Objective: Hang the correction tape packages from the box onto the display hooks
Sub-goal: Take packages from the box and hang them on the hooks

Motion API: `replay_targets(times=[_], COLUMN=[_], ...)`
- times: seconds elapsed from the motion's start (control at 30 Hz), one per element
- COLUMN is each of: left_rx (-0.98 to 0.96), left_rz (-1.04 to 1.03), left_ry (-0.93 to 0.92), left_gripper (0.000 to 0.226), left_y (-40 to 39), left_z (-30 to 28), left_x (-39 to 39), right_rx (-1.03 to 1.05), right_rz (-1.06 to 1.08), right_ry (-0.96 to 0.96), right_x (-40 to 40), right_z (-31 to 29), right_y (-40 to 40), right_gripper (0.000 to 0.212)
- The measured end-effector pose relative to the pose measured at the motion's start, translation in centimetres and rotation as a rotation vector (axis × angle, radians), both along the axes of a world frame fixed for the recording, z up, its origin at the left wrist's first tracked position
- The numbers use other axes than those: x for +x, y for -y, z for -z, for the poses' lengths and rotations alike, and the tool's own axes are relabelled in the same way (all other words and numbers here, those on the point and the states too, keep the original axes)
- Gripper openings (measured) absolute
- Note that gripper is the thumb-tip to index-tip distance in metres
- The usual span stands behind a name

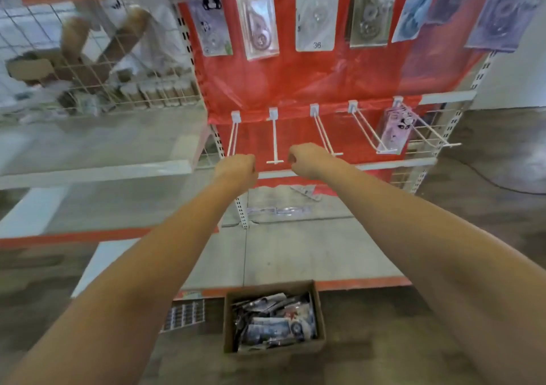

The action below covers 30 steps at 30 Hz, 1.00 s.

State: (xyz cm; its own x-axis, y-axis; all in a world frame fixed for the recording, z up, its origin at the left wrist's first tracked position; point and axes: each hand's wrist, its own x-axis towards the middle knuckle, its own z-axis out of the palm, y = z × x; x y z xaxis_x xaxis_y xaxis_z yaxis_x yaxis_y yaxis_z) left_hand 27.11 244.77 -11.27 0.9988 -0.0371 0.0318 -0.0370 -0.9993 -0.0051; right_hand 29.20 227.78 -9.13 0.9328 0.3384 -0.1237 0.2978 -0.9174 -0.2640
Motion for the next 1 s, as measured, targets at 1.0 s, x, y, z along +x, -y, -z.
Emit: replay_targets(times=[1.0], left_rx=[-0.212], left_rz=[-0.174], left_ry=[-0.489], left_gripper=[0.006], left_y=[-7.4], left_z=[55.8], left_x=[-12.6], right_rx=[-0.057], right_rz=[0.110], right_ry=[-0.604], right_x=[-9.4], right_z=[56.6], right_y=[-0.3], right_gripper=[0.033])
